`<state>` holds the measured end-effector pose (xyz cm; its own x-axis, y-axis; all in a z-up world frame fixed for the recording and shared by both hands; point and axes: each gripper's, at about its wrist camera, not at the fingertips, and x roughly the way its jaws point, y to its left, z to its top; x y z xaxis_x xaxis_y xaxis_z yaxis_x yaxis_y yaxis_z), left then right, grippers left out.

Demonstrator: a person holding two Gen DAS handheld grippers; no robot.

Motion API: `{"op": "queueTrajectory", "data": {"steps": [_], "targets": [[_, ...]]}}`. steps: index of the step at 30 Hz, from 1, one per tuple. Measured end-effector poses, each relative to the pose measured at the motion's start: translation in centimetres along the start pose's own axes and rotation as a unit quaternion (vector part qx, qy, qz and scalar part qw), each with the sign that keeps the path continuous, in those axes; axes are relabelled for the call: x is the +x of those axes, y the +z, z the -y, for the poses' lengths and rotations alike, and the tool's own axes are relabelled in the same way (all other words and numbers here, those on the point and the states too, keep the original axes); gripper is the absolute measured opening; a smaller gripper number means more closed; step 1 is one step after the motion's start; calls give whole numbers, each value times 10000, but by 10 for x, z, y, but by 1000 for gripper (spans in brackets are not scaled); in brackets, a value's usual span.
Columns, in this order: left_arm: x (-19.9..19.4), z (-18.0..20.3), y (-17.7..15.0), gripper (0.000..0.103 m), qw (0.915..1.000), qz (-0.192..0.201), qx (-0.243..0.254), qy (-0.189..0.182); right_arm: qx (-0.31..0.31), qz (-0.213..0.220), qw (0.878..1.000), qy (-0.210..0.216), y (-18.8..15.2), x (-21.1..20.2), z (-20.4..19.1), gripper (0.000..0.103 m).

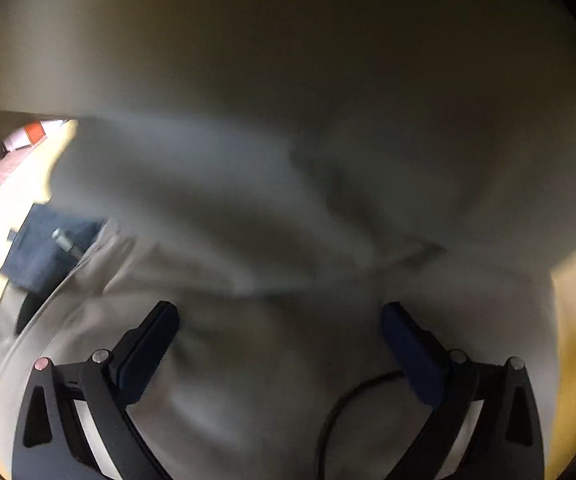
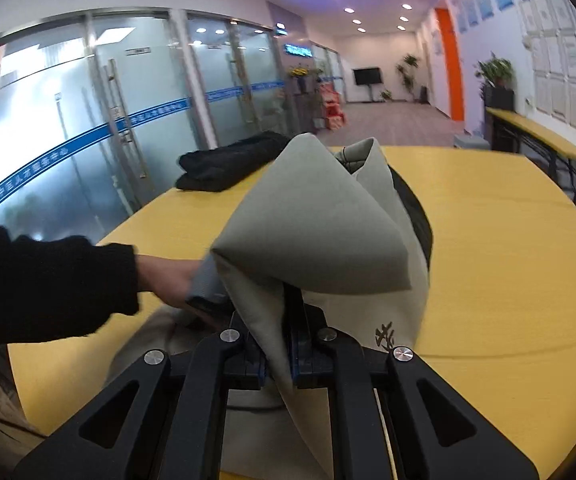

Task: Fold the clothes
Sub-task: 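Grasp the jacket edge with the right gripper and lift it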

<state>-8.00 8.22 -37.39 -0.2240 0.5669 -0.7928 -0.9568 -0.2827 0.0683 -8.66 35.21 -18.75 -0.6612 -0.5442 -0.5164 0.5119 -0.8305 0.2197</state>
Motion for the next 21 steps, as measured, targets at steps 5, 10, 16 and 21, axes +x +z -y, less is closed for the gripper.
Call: {"op": "queueTrajectory", "data": {"steps": [5,10,16,21], "targets": [[-22,7,-33,103,9995,-207,226,41,134,44,9999,-50,0,-1,18,7],[-19,9,-36,103,10000,-48,54,-67,167,311,9982,490,19,-8,14,7],[-23,9,-35,103,10000,-50,2,-28,-357,252,9895,1375,24,12,-35,7],[-59,21,-61,98,9997,-124,-184,87,-294,68,9920,1223,12,29,-23,7]]}}
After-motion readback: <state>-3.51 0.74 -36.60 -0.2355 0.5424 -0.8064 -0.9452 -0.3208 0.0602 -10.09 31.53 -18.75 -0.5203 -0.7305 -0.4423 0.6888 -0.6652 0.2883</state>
